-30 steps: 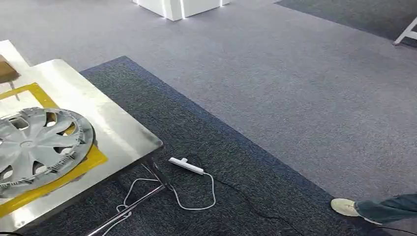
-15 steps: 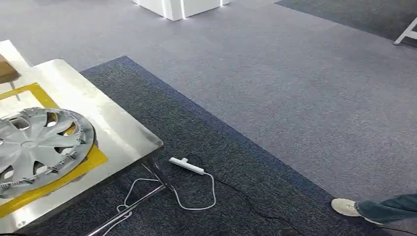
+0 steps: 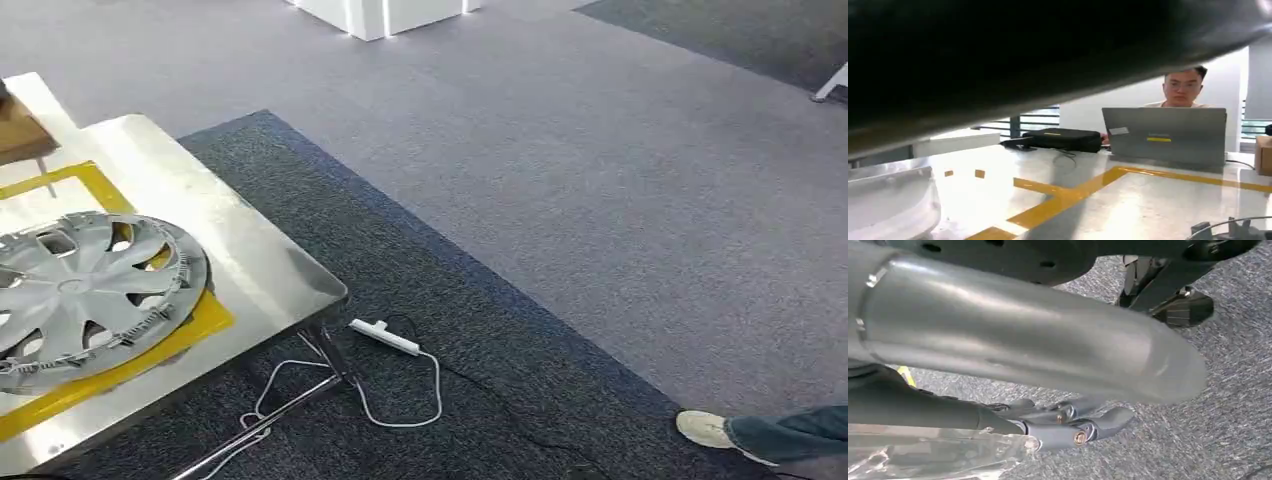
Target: Take the parts from the cabinet and place them on the table.
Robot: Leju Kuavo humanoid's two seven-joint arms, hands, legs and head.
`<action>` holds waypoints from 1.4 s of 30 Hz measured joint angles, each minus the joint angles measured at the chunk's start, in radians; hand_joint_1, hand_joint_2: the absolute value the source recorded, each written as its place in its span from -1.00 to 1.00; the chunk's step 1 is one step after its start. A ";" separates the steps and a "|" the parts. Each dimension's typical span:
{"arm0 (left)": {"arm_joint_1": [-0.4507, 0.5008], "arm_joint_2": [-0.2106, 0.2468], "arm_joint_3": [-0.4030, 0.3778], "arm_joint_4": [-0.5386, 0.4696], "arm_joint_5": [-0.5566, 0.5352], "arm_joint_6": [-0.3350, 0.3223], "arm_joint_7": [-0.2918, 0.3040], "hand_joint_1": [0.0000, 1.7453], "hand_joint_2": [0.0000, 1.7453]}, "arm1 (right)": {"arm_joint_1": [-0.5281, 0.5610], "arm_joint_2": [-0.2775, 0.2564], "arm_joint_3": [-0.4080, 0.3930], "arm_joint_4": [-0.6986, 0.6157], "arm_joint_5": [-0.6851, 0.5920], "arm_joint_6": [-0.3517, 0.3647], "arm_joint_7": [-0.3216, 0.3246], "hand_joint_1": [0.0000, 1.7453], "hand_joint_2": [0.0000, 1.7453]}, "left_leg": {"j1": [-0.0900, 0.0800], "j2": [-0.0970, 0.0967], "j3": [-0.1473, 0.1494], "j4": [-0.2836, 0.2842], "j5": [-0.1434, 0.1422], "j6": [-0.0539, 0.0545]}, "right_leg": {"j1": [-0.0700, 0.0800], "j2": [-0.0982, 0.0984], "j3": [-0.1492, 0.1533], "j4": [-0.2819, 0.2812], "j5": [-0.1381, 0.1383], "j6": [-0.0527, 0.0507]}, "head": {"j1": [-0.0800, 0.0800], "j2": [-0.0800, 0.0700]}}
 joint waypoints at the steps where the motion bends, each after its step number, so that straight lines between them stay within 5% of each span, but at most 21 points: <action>1: 0.000 -0.005 -0.001 0.002 -0.003 0.002 0.000 -1.00 -1.00 | 0.000 0.000 0.000 0.000 -0.001 0.000 0.000 -1.00 -1.00 | 0.004 -0.011 0.000 0.000 0.001 -0.006 | -0.002 0.002 0.046 -0.083 0.041 0.002 | 0.000 0.000; 2: 0.000 -0.010 -0.002 0.004 -0.006 0.003 0.000 -1.00 -1.00 | 0.000 -0.001 0.000 0.000 -0.001 0.000 0.000 -1.00 -1.00 | 0.009 -0.020 0.000 0.001 0.002 -0.014 | -0.006 0.013 0.099 -0.174 0.078 0.004 | 0.000 0.000; 3: 0.000 -0.015 -0.003 0.006 -0.012 0.004 0.000 -1.00 -1.00 | 0.000 -0.001 0.000 0.000 -0.002 0.000 0.000 -1.00 -1.00 | 0.012 -0.031 -0.001 0.003 0.003 -0.023 | -0.015 0.056 0.151 -0.262 0.096 0.009 | 0.002 0.000; 4: 0.003 -0.017 -0.003 0.007 -0.015 0.008 0.000 -1.00 -1.00 | -0.002 0.000 0.000 0.000 -0.002 0.000 0.000 -1.00 -1.00 | 0.008 -0.040 -0.004 0.004 0.002 -0.033 | -0.005 0.072 0.157 -0.274 0.082 0.000 | 0.003 0.000; 8: 0.013 -0.032 -0.004 0.014 -0.023 0.019 0.000 -1.00 -1.00 | -0.002 0.000 0.000 0.000 -0.003 -0.001 0.000 -1.00 -1.00 | 0.015 -0.076 -0.011 -0.010 0.023 -0.063 | -0.004 0.024 0.158 -0.266 0.095 -0.045 | 0.000 0.000; 9: 0.016 -0.036 -0.002 0.017 -0.024 0.020 0.000 -1.00 -1.00 | -0.002 0.000 0.000 0.000 -0.003 -0.001 -0.001 -1.00 -1.00 | 0.014 -0.039 -0.014 -0.001 0.016 -0.060 | -0.005 0.012 0.156 -0.269 0.100 -0.054 | -0.002 0.000; 10: 0.013 -0.038 -0.002 0.019 -0.024 0.023 0.000 -1.00 -1.00 | -0.002 0.000 0.000 0.000 -0.003 -0.001 -0.002 -1.00 -1.00 | 0.004 0.030 -0.036 0.043 -0.018 -0.057 | -0.002 0.000 0.156 -0.271 0.103 -0.058 | -0.006 0.000; 11: 0.006 -0.040 -0.004 0.022 -0.026 0.025 0.000 -1.00 -1.00 | 0.001 0.000 0.000 0.000 -0.003 -0.001 -0.002 -1.00 -1.00 | 0.000 0.055 -0.069 0.117 -0.065 -0.055 | 0.003 -0.015 0.153 -0.271 0.103 -0.065 | -0.008 0.000; 14: 0.007 -0.052 -0.006 0.030 -0.032 0.035 -0.005 -1.00 -1.00 | 0.004 0.000 0.000 0.000 -0.002 -0.002 -0.004 -1.00 -1.00 | -0.002 0.062 -0.153 0.315 -0.148 -0.050 | 0.012 -0.057 0.145 -0.270 0.103 -0.071 | -0.008 0.000; 17: 0.008 -0.061 -0.006 0.038 -0.034 0.039 -0.006 -1.00 -1.00 | 0.002 0.000 0.000 0.000 -0.002 -0.002 -0.006 -1.00 -1.00 | -0.006 0.074 -0.063 0.171 -0.060 -0.041 | 0.014 -0.098 0.147 -0.270 0.101 -0.069 | -0.007 0.000; 19: 0.005 -0.063 -0.006 0.039 -0.034 0.041 -0.008 -1.00 -1.00 | 0.001 0.000 0.000 0.000 -0.002 -0.002 -0.007 -1.00 -1.00 | -0.019 0.174 0.019 0.033 -0.030 -0.037 | 0.023 -0.119 0.149 -0.265 0.094 -0.059 | -0.009 0.000; 23: 0.012 -0.073 -0.006 0.040 -0.042 0.043 -0.008 -1.00 -1.00 | 0.000 0.000 0.000 0.000 -0.005 -0.003 -0.007 -1.00 -1.00 | -0.023 0.114 0.010 0.023 -0.032 -0.013 | 0.026 -0.169 0.163 -0.269 0.084 -0.041 | -0.008 0.000; 24: 0.012 -0.074 -0.006 0.040 -0.042 0.044 -0.008 -1.00 -1.00 | -0.001 0.000 0.000 0.000 -0.006 -0.003 -0.007 -1.00 -1.00 | -0.016 0.102 0.012 0.020 -0.028 -0.007 | 0.021 -0.149 0.157 -0.263 0.076 -0.031 | -0.008 0.000; 26: 0.009 -0.077 -0.006 0.040 -0.043 0.044 -0.008 -1.00 -1.00 | 0.000 0.000 0.000 0.000 -0.009 -0.002 -0.007 -1.00 -1.00 | -0.013 0.081 0.009 0.020 -0.025 0.002 | 0.017 -0.043 0.120 -0.171 0.014 -0.021 | -0.001 0.000; 29: 0.010 -0.085 -0.008 0.041 -0.045 0.044 -0.009 -1.00 -1.00 | 0.005 0.000 0.000 0.000 -0.010 -0.002 -0.006 -1.00 -1.00 | -0.016 0.038 0.003 0.021 -0.022 0.008 | 0.017 -0.012 0.006 0.054 -0.069 -0.019 | -0.001 0.000; 32: 0.010 -0.089 -0.009 0.041 -0.045 0.044 -0.009 -1.00 -1.00 | 0.006 0.000 0.000 0.000 -0.010 -0.002 -0.006 -1.00 -1.00 | -0.018 -0.008 0.004 0.021 -0.020 0.006 | 0.017 -0.003 0.060 -0.078 0.033 -0.032 | -0.001 0.000; 33: 0.010 -0.090 -0.009 0.041 -0.045 0.044 -0.009 -1.00 -1.00 | 0.005 0.000 0.000 0.000 -0.010 -0.002 -0.006 -1.00 -1.00 | -0.018 -0.022 0.005 0.021 -0.018 0.004 | 0.018 0.020 0.109 -0.182 0.083 -0.040 | -0.001 0.000; 34: 0.010 -0.090 -0.009 0.041 -0.045 0.044 -0.009 -1.00 -1.00 | 0.004 0.000 0.000 0.000 -0.011 -0.002 -0.006 -1.00 -1.00 | -0.014 -0.031 0.003 0.021 -0.017 0.001 | 0.016 0.089 0.138 -0.250 0.094 -0.048 | -0.001 0.000; 39: 0.015 -0.090 -0.005 0.040 -0.047 0.044 -0.009 -1.00 -1.00 | 0.002 0.001 0.000 0.001 -0.010 -0.002 -0.006 -1.00 -1.00 | -0.008 -0.087 -0.011 0.012 -0.001 -0.037 | 0.012 0.039 0.156 -0.280 0.102 -0.069 | -0.002 0.000; 41: 0.009 -0.089 -0.003 0.041 -0.046 0.044 -0.009 -1.00 -1.00 | 0.002 0.000 0.000 0.000 -0.010 -0.002 -0.008 -1.00 -1.00 | -0.017 0.021 -0.046 0.081 -0.058 -0.040 | 0.012 0.014 0.159 -0.288 0.110 -0.080 | -0.011 0.000; 42: 0.003 -0.090 -0.004 0.041 -0.046 0.044 -0.009 -1.00 -1.00 | 0.004 0.000 0.000 0.000 -0.010 -0.001 -0.008 -1.00 -1.00 | -0.018 0.044 -0.080 0.155 -0.099 -0.044 | 0.013 -0.001 0.158 -0.288 0.109 -0.080 | -0.012 0.000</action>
